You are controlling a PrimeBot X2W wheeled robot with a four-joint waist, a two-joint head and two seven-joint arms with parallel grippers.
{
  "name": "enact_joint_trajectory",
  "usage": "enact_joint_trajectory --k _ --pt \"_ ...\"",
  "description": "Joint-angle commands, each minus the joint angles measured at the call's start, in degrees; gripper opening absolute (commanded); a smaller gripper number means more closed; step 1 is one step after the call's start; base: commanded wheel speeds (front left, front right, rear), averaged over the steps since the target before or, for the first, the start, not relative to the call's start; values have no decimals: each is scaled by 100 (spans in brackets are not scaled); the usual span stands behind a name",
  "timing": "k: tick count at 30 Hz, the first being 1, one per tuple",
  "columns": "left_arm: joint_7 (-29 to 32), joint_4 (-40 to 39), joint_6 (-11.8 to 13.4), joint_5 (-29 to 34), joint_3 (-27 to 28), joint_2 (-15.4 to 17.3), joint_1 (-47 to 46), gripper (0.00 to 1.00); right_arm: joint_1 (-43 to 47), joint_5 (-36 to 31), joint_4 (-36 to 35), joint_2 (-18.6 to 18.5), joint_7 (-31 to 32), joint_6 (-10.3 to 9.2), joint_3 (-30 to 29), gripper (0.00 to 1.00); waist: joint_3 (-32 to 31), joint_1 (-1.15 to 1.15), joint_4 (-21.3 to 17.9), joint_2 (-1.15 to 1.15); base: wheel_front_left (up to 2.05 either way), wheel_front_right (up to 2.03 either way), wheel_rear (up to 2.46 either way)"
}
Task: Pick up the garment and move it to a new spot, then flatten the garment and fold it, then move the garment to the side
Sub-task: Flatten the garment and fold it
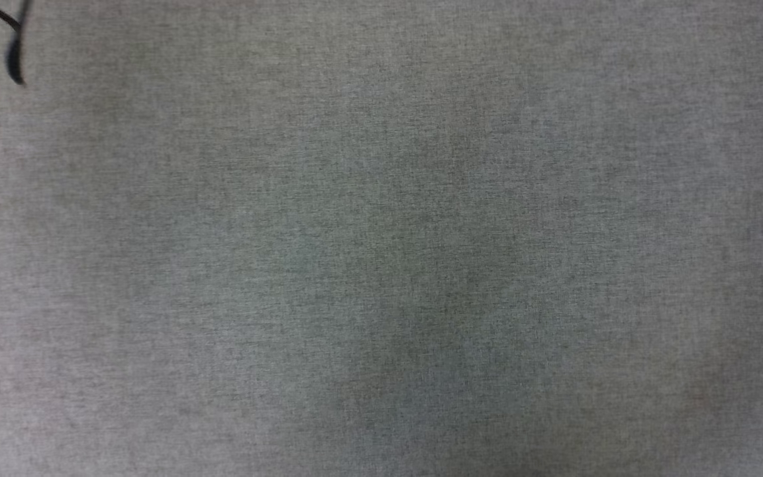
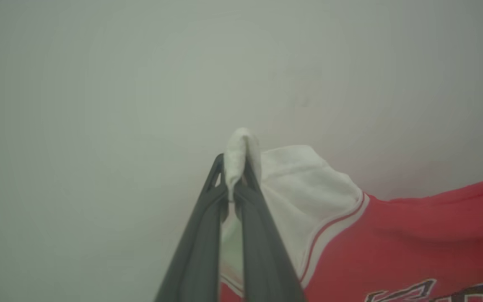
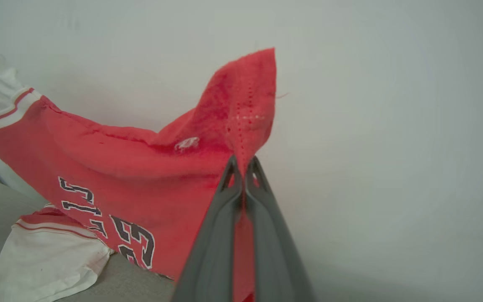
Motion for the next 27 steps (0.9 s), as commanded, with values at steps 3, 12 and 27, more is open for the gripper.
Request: enact_joint_trajectory --k 3,12,27 --pt "-53 138 -71 -150 60 -125 321 0 307 260 141 -68 -89 -4 251 0 -102 -1 60 0 0 0 0" --pt "-96 146 -239 -425 326 -334 1902 0 1623 981 137 -364 -347 -5 1004 0 -950 -1 228 0 0 0 0" --pt "-99 -1224 -45 -654 1159 -346 6801 0 4973 1708 -300 -691 -642 -7 1650 0 -3566 -1 192 0 0 0 0"
